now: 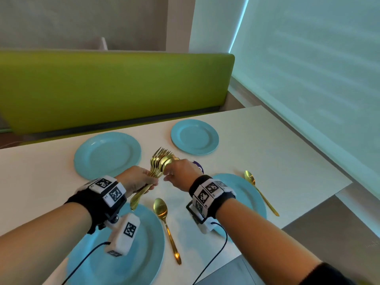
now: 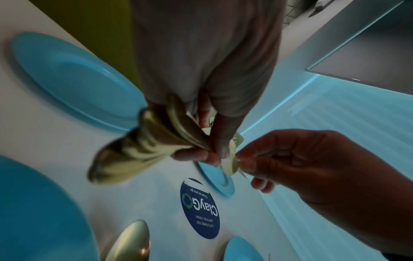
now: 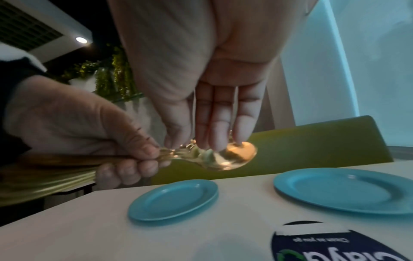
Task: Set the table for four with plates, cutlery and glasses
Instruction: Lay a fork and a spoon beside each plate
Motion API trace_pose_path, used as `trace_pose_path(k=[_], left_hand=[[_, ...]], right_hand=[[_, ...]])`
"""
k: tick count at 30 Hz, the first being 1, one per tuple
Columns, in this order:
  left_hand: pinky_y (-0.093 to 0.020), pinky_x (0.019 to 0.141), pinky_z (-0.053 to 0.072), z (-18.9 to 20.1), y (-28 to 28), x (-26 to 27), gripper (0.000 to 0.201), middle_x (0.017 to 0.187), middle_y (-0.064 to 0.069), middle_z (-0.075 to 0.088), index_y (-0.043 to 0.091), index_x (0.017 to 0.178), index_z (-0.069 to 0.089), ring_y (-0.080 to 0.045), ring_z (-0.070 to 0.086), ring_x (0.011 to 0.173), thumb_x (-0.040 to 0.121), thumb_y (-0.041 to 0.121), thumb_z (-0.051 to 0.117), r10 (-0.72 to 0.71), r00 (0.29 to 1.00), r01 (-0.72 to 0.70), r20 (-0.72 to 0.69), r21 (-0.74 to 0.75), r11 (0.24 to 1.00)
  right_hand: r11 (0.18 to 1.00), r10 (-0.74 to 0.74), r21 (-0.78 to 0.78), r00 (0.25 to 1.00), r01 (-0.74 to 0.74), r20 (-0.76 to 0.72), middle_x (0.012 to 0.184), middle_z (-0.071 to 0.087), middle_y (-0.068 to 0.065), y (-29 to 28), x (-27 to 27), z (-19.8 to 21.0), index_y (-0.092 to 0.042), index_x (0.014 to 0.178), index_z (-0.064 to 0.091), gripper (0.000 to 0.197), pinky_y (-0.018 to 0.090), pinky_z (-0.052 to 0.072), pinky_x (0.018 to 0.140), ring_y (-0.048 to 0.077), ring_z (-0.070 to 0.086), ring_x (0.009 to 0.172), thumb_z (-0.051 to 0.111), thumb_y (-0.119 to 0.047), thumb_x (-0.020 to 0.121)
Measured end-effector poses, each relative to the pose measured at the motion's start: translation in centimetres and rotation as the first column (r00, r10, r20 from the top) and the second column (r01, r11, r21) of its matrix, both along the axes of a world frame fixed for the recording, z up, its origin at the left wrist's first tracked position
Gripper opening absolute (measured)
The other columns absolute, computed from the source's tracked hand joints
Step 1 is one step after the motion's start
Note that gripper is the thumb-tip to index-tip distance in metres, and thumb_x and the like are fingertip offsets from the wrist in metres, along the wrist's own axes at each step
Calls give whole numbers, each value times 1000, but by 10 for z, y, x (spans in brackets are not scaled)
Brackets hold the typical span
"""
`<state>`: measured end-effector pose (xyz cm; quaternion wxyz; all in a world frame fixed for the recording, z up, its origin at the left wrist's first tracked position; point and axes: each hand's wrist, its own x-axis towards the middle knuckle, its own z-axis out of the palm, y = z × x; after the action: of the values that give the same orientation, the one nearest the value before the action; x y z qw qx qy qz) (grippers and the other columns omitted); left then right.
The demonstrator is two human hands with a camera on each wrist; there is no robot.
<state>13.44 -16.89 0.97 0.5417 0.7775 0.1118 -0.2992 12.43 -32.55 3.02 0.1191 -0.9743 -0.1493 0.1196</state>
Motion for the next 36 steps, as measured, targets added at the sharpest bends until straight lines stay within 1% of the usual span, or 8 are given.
trace_pose_path(k=[5, 8, 11, 20, 25, 29, 31, 36], left_hand=[[-21, 52, 44, 11, 24, -14, 5, 65, -9, 60, 1, 77, 64, -15, 53, 58, 80, -2, 66, -80, 997, 80, 13, 17, 997], [-18, 47, 44, 12, 37, -20, 13, 64, -9, 62, 5, 69, 63, -12, 56, 53, 79, -2, 66, -142, 989, 139, 46, 61, 988], [-19, 52, 44, 13, 47, -23, 15, 66, -8, 63, 7, 67, 63, -14, 56, 57, 81, 1, 65, -191, 979, 185, 68, 88, 979], [-19, 54, 45, 15, 55, -11, 15, 71, -4, 67, 7, 77, 61, -11, 58, 59, 91, 7, 56, -178, 983, 179, 32, -20, 984], [-14, 43, 44, 6, 44, 14, 18, 71, -7, 64, 7, 77, 56, -10, 57, 53, 94, 8, 51, -75, 995, 77, 59, -41, 996], [-19, 52, 42, -2, 40, 46, 16, 72, -7, 60, 6, 83, 55, -13, 53, 60, 96, 10, 47, 79, 993, -78, 83, -20, 997], [-22, 56, 42, -10, 42, 62, 19, 71, -6, 59, 6, 80, 54, -14, 52, 61, 97, 9, 45, 144, 987, -143, 69, -17, 990], [-27, 61, 42, -32, 44, 92, 24, 75, -11, 60, 6, 73, 56, -19, 52, 64, 96, 8, 48, 185, 982, -187, 40, 48, 981]], right_hand=[[996, 85, -42, 995, -83, 49, 102, 66, 4, 36, -14, 1, -21, 106, 68, 20, 35, 52, 79, 25, 60, 97, 54, -17, 91], [995, 89, -54, 995, -87, 35, 103, 66, 4, 49, -19, 3, -21, 105, 68, 20, 38, 53, 82, 24, 61, 97, 55, -16, 91], [996, 71, -55, 997, -71, 10, 104, 67, 4, 60, -23, 5, -21, 105, 67, 20, 38, 53, 83, 25, 61, 98, 55, -15, 90], [995, 78, -49, 994, -82, -70, 104, 67, -2, 61, -8, 6, -25, 104, 70, 22, 32, 52, 81, 18, 61, 98, 55, -16, 91], [990, 93, -98, 990, -104, -110, 109, 63, 2, 41, 30, 6, -21, 101, 69, 21, 33, 49, 85, 19, 58, 102, 53, -12, 91], [992, -29, -125, 986, 9, -162, 108, 64, 4, -1, 80, 2, -19, 98, 69, 18, 35, 51, 92, 21, 59, 104, 54, -13, 91], [988, -108, -125, 981, 88, -163, 110, 65, 4, -27, 108, 3, -17, 100, 70, 16, 31, 48, 94, 21, 58, 107, 56, -17, 92], [914, -374, -193, 926, 358, -51, 121, 64, 7, -99, 176, 2, -13, 110, 68, 23, 27, 44, 94, 25, 57, 114, 55, -22, 93]])
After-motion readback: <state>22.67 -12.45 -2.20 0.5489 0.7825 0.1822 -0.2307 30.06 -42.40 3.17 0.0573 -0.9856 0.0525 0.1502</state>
